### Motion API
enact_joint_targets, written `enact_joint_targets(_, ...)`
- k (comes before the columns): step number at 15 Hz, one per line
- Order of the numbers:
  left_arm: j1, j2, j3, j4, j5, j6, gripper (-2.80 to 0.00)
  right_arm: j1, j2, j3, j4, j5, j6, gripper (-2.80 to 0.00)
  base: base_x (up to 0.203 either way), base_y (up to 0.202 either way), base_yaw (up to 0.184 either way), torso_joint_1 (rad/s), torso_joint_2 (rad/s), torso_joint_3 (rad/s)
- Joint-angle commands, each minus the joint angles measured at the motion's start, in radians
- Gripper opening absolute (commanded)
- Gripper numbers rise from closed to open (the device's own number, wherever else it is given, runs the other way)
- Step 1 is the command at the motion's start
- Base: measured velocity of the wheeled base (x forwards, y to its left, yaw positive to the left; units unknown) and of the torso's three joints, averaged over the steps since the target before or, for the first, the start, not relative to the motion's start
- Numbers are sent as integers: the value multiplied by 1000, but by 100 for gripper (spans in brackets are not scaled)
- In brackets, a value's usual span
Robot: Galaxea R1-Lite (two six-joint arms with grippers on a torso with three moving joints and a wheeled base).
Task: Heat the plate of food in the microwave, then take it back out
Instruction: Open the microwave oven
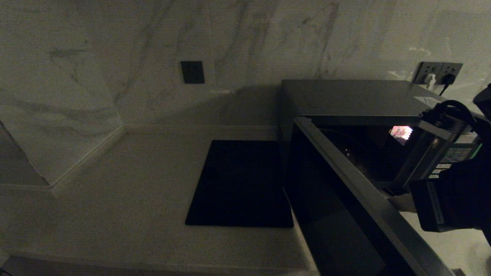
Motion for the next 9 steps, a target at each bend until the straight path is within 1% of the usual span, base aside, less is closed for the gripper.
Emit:
enact_joint_targets(1,0,2,0,0,0,-1,-280,19,6,-1,5,-4,3,-280,0,0,0,0,0,0)
enact_joint_targets(5,2,0,0,0,0,-1,-280,62,12,-7,0,-5,5,-280,0,0,0,0,0,0)
enact_joint_targets(7,0,0,0,0,0,-1,-280,82,23,-16,-2,-5,28,-280,0,0,0,0,0,0)
enact_joint_targets(9,0,1,0,0,0,-1,-280,97,32,-29,-2,-5,34,-280,0,0,0,0,0,0)
